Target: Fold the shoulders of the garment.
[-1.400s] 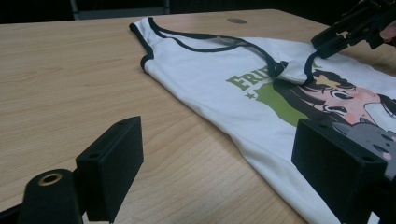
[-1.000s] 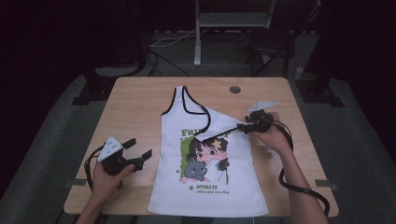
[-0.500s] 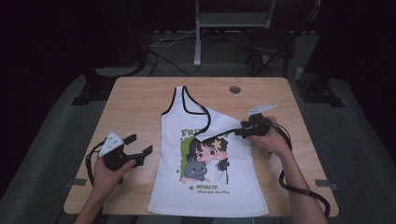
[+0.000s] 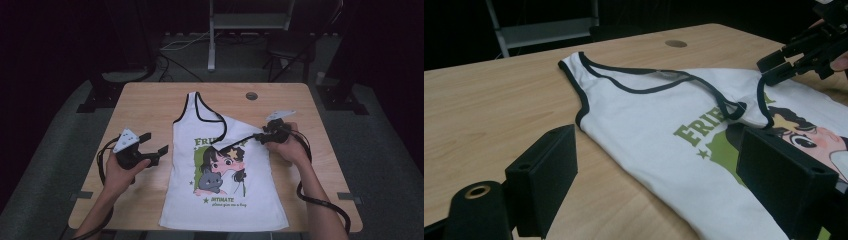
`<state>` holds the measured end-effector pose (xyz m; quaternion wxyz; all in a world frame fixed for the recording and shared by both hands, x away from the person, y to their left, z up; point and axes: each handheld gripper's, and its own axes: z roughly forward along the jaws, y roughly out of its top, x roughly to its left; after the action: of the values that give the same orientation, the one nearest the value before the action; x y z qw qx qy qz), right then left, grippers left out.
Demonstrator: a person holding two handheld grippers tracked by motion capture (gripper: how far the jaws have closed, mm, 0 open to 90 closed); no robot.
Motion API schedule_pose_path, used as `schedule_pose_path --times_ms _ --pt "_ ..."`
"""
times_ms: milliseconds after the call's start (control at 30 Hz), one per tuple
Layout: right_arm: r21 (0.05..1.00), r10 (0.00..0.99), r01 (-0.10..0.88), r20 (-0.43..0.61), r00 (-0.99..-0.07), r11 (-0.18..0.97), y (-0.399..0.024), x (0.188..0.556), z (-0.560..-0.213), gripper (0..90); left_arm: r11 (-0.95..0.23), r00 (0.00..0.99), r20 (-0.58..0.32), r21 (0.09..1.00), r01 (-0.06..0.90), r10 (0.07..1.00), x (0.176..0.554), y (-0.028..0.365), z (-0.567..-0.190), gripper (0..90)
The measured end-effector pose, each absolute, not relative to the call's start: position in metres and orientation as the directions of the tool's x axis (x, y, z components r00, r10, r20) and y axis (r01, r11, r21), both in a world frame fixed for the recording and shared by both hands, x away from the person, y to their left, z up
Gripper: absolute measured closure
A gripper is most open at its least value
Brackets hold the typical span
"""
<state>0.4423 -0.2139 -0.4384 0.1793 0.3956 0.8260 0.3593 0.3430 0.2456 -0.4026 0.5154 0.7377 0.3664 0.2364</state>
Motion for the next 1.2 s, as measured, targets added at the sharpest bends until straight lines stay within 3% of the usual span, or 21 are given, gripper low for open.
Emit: schedule_pose_path --times_ms 233,367,667,1200 --pt "0.776 0.804 0.525 0.041 -0.594 0.349 -0.215 0.44 -0.43 39.7 -0.209 0.636 -0.035 0.929 0.305 0.771 0.369 0.235 -0.392 16.6" --pt "0.802 0.809 0.525 0.092 -0.581 0.286 -0.218 0.428 -0.42 28.0 -0.208 0.64 -0.062 0.918 0.338 0.766 0.397 0.226 -0.385 16.6" --pt "0.832 0.817 0.521 0.16 -0.554 0.191 -0.232 0.402 -0.424 13.6 -0.234 0.606 -0.074 0.88 0.413 0.792 0.456 0.212 -0.386 16.5" --pt "0.863 0.815 0.477 0.152 -0.559 0.167 -0.244 0.362 -0.419 13.5 -0.223 0.558 -0.136 0.82 0.527 0.819 0.53 0.189 -0.409 16.6"
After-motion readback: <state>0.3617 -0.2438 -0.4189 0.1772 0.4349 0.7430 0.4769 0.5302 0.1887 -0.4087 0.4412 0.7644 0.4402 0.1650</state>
